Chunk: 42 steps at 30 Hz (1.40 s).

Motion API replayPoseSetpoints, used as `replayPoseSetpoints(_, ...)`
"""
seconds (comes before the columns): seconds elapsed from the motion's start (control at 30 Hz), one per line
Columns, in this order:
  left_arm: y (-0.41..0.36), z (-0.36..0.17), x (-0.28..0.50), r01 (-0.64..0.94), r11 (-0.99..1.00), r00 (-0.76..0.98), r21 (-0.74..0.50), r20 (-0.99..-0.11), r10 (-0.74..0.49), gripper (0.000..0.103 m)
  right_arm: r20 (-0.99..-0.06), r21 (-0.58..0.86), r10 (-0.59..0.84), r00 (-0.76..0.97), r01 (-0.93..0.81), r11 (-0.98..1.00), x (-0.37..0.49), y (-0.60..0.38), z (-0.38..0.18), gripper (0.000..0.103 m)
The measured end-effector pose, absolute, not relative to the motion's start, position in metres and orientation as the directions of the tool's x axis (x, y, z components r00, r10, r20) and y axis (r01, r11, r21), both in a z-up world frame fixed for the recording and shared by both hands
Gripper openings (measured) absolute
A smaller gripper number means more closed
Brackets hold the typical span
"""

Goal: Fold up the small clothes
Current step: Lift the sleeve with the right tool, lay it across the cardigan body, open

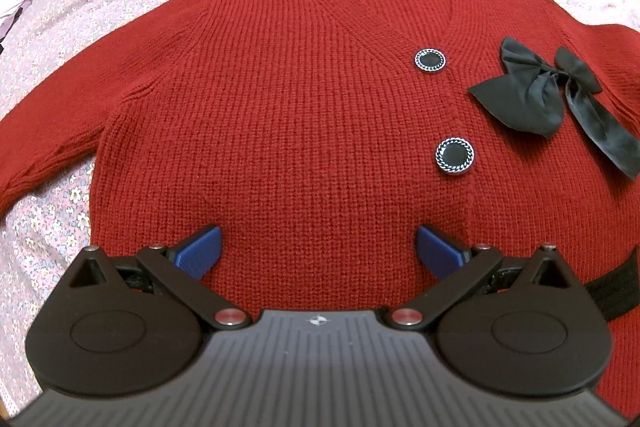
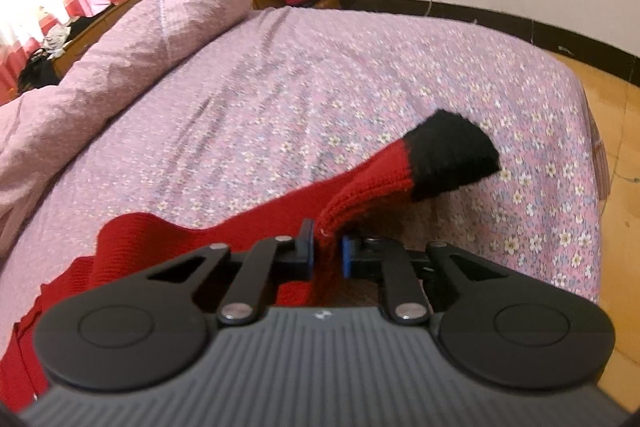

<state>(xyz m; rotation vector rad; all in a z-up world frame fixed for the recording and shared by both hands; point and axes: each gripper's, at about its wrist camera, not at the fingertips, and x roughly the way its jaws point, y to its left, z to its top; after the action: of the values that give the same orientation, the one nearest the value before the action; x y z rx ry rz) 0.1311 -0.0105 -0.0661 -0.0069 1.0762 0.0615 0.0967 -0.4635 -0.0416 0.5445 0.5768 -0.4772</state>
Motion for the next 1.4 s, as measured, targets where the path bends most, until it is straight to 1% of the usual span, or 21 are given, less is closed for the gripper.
replayPoseSetpoints(0.23, -0.01, -0.066, 0.132, -0.053, 0.998, 0.475, 0.025, -0.879, 0.047, 0.103, -0.591, 0.329, -0.258, 0.764, 0.521, 0.788, 0.096, -0.453, -0.03, 0.015)
replayPoseSetpoints(0.43, -0.008, -0.063, 0.133, -0.053, 0.998, 0.473, 0.017, -0.88, 0.04, 0.103, -0.551, 0.379, -0.196, 0.811, 0.452, 0.808, 0.092, -0.442, -0.018, 0.015)
replayPoseSetpoints(0.63, -0.005, -0.056, 0.132, -0.053, 0.998, 0.472, 0.021, -0.88, 0.044, 0.103, -0.499, 0.427, -0.095, 0.862, 0.339, 0.838, 0.092, -0.42, 0.001, 0.014)
replayPoseSetpoints(0.87, 0.006, -0.037, 0.124, -0.06, 0.994, 0.54, 0.086, -0.835, 0.105, 0.103, -0.423, 0.439, 0.015, 0.906, 0.19, 0.878, 0.097, -0.379, 0.028, 0.015)
replayPoseSetpoints(1.13, 0.028, -0.025, 0.12, -0.089, 0.993, 0.576, 0.079, -0.809, 0.116, 0.103, -0.357, 0.439, 0.132, 0.925, 0.042, 0.897, 0.108, -0.326, 0.055, 0.014)
replayPoseSetpoints(1.4, 0.051, -0.021, 0.114, -0.134, 0.988, 0.59, 0.07, -0.796, 0.136, 0.103, -0.323, 0.431, 0.217, 0.921, -0.061, 0.9, 0.126, -0.274, 0.067, 0.015)
